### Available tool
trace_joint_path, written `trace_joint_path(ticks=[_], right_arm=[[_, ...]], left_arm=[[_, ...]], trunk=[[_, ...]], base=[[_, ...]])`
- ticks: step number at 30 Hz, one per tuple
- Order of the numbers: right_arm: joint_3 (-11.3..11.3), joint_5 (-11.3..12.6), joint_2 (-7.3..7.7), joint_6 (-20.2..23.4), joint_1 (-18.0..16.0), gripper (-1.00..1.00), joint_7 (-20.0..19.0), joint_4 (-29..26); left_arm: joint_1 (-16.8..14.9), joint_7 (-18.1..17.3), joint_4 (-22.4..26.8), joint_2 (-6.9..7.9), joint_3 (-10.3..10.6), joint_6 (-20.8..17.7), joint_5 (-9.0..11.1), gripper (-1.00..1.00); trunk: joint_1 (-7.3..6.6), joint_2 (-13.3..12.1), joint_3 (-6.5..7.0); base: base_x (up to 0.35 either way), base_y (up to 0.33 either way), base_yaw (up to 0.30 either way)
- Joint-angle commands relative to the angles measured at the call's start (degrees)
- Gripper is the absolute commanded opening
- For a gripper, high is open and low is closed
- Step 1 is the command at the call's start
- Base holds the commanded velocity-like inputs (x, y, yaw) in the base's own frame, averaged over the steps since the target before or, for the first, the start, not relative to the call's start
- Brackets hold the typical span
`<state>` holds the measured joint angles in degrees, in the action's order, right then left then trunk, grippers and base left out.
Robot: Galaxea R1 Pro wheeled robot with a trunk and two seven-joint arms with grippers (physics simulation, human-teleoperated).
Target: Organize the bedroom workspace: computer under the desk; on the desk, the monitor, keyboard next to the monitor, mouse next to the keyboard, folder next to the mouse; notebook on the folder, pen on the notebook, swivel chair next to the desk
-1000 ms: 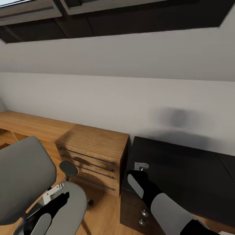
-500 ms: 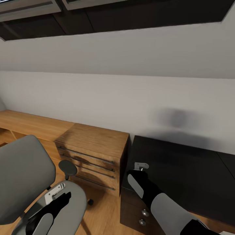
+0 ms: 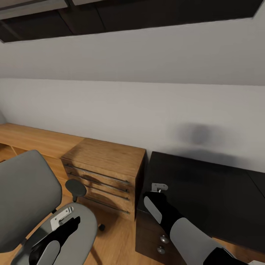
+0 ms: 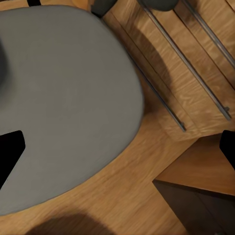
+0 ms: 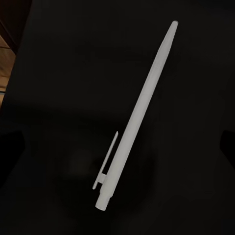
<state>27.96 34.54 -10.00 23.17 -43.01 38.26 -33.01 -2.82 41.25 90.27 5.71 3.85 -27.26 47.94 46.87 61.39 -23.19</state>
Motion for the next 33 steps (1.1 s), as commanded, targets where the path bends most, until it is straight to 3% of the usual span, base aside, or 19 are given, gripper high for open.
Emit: trace_joint_path(ticks=[1, 13, 30, 33], right_arm=[[0.16, 0.18, 0.00, 0.30, -0.07, 1.00, 0.39, -0.04], [0.16, 0.18, 0.00, 0.30, -0.06, 1.00, 0.40, -0.04], [0.16, 0.18, 0.00, 0.30, -0.06, 1.00, 0.40, -0.13], [0.16, 0.18, 0.00, 0.30, -0.06, 1.00, 0.41, -0.13]], left_arm=[[-0.03, 0.50, 0.08, 0.06, 0.10, -0.07, 0.40, 1.00], [-0.04, 0.50, 0.08, 0.08, 0.10, -0.07, 0.40, 1.00], [0.00, 0.50, 0.08, 0.02, 0.11, -0.07, 0.40, 1.00], [0.00, 0.50, 0.08, 0.01, 0.18, -0.07, 0.40, 1.00]], trunk=[[0.23, 0.47, -0.25], [2.21, 4.07, -1.87], [3.09, 5.68, -2.59], [3.75, 6.88, -3.13]], base=[[0.000, 0.000, 0.000], [0.000, 0.000, 0.000], [0.000, 0.000, 0.000], [0.000, 0.000, 0.000]])
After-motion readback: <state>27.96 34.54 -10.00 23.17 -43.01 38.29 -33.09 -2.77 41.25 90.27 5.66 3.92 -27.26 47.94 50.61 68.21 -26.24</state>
